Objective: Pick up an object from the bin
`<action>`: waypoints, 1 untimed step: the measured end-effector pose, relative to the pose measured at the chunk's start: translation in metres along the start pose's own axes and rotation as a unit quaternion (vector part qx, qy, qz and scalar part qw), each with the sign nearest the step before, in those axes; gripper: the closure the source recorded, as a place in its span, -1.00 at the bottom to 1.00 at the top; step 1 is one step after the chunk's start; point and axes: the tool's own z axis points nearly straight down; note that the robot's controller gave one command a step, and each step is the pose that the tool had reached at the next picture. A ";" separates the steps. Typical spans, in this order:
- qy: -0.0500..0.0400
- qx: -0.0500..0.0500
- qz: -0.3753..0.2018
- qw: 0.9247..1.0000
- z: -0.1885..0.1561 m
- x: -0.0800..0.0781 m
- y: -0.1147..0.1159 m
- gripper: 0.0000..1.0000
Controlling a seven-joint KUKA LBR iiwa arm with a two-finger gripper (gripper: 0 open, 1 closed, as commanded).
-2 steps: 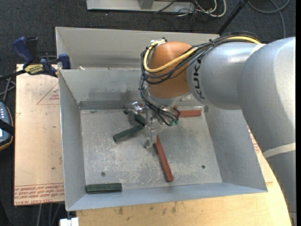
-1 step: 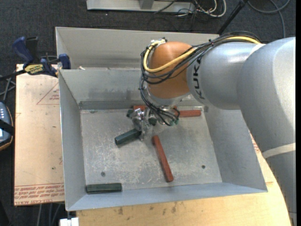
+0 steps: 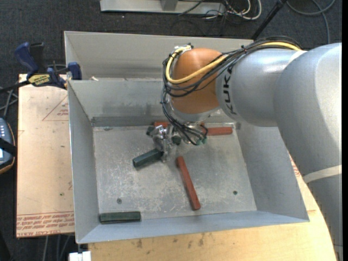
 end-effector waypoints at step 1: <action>-0.001 0.001 -0.013 1.000 -0.134 -0.004 0.002 1.00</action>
Offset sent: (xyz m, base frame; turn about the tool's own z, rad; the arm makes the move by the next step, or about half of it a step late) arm 0.0000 0.0000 0.0000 0.0000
